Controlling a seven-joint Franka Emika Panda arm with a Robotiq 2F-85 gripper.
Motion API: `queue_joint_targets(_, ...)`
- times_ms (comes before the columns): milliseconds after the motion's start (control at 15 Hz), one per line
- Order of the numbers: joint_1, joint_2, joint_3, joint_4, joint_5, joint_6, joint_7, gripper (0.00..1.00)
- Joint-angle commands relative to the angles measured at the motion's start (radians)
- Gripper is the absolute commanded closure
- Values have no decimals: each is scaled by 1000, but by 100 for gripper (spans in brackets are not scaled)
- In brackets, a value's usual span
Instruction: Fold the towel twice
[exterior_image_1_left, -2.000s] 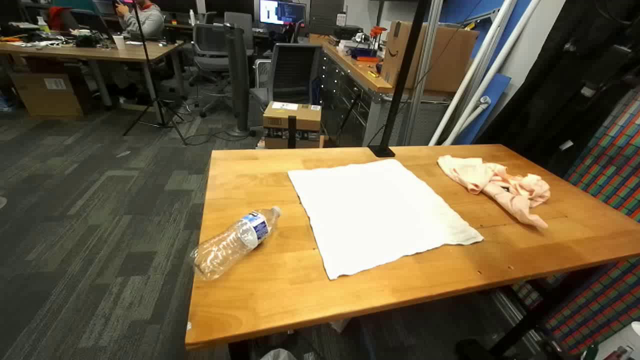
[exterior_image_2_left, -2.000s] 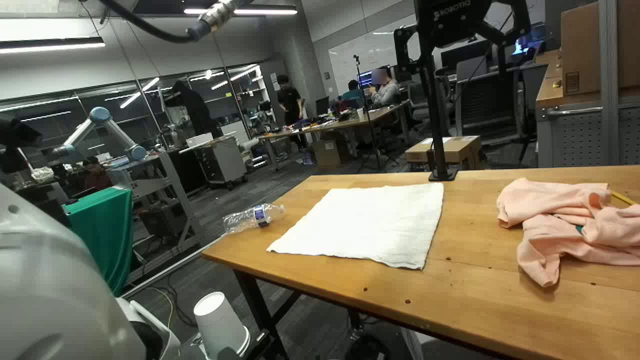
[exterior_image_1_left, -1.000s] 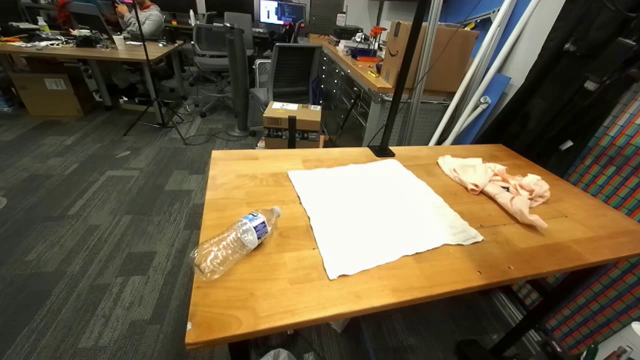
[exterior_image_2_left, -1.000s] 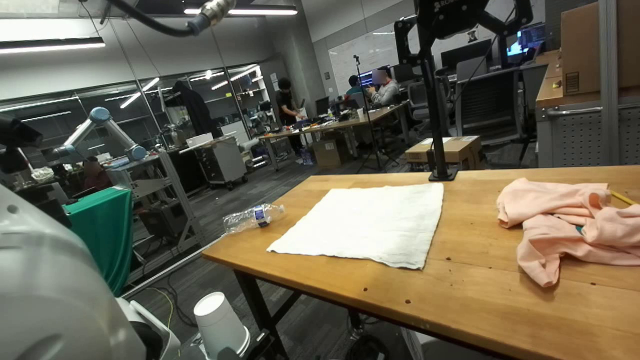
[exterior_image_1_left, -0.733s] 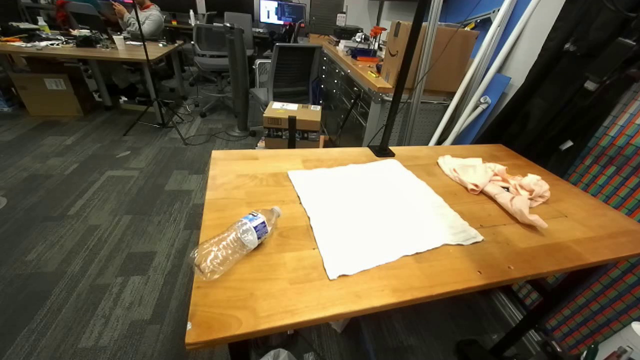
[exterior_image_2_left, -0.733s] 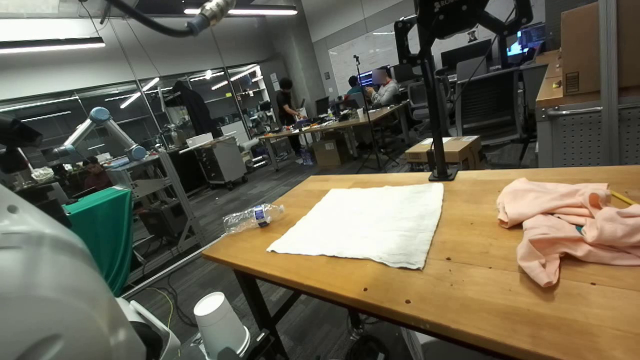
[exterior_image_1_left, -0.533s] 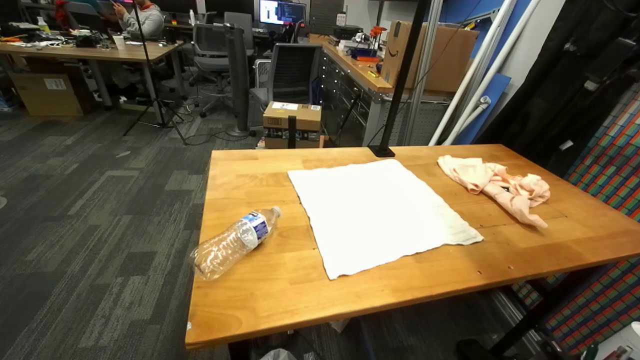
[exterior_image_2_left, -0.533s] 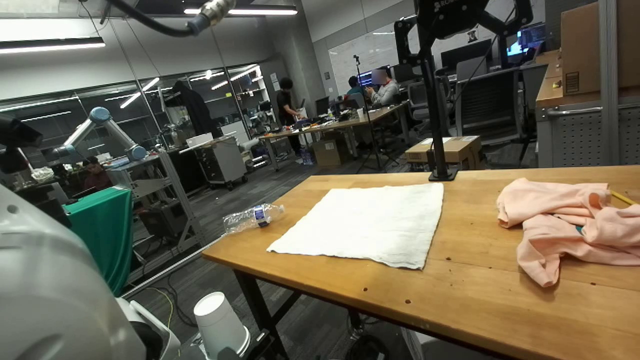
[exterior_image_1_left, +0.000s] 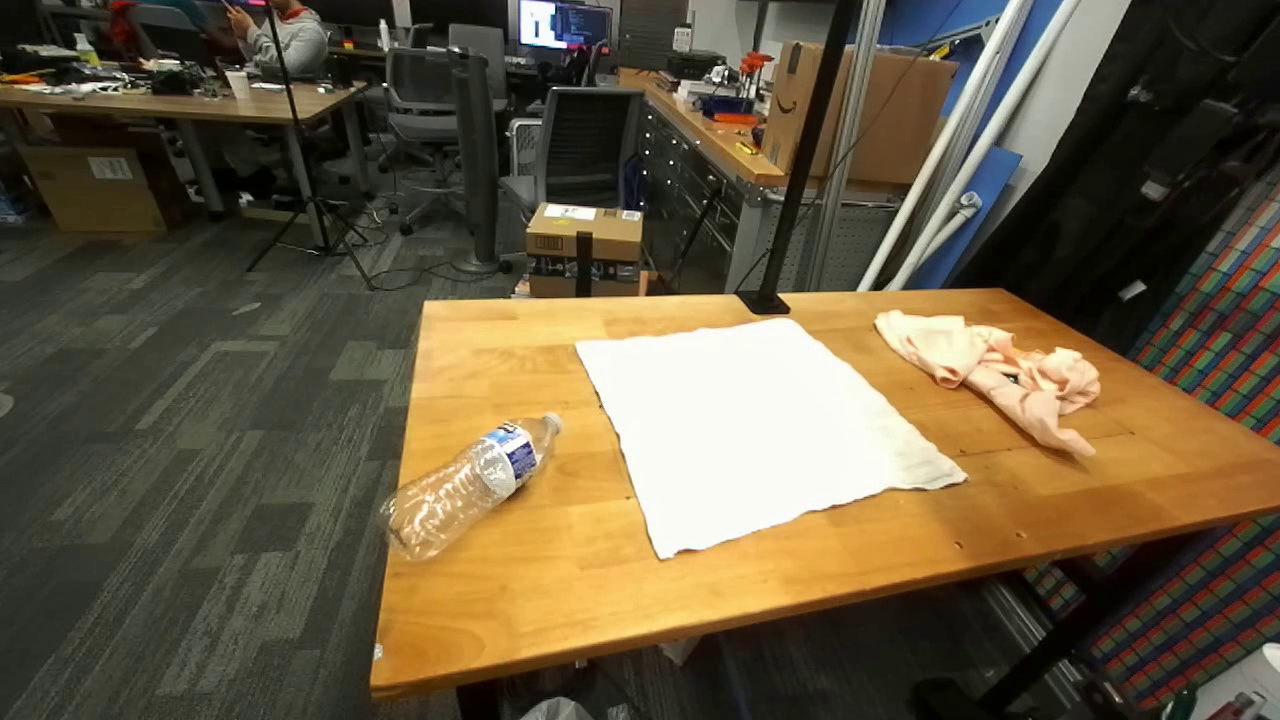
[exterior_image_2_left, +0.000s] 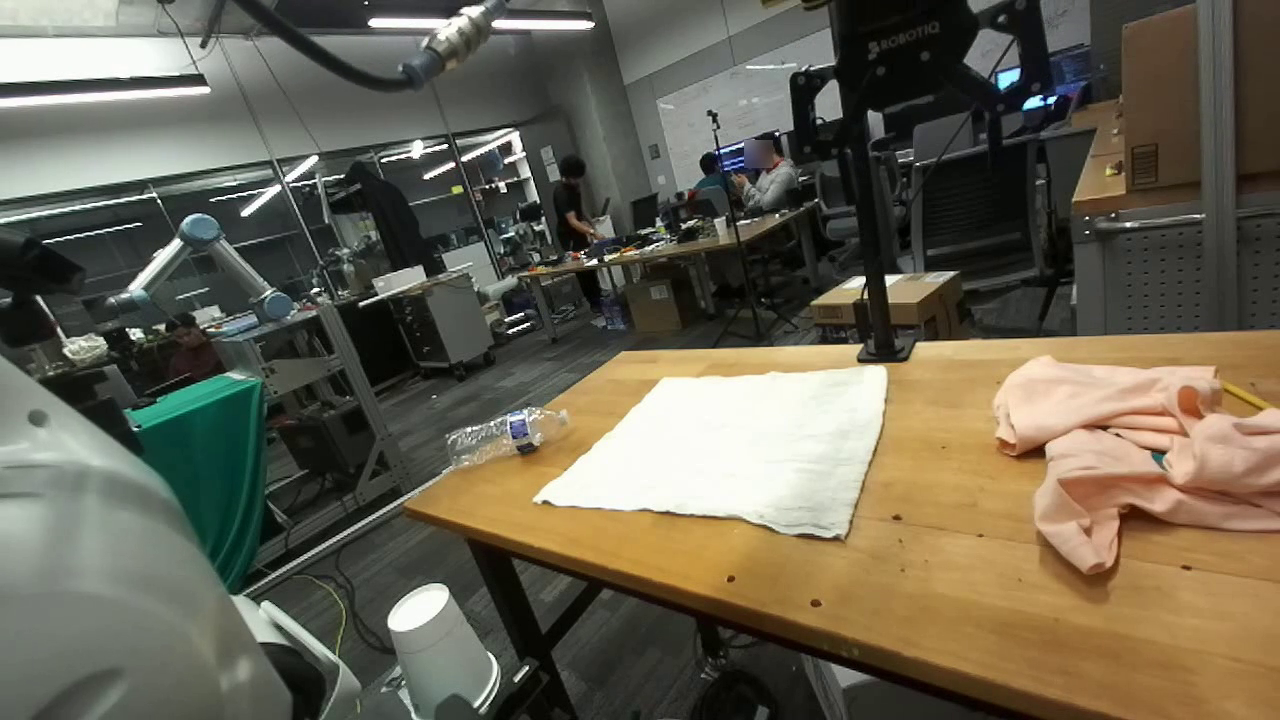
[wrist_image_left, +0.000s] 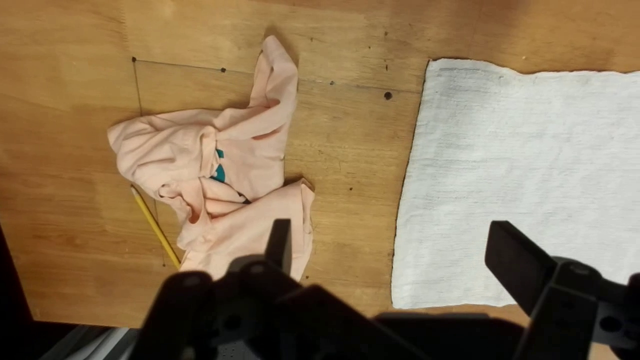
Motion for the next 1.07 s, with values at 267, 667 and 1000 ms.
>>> queue_joint_targets(267,6,132,65,97,104,6,-63,0)
queue_joint_targets(667,37,228,189,162,65,110,-36,0)
queue_joint_targets(1000,54,308,256,229,69,226,-39,0)
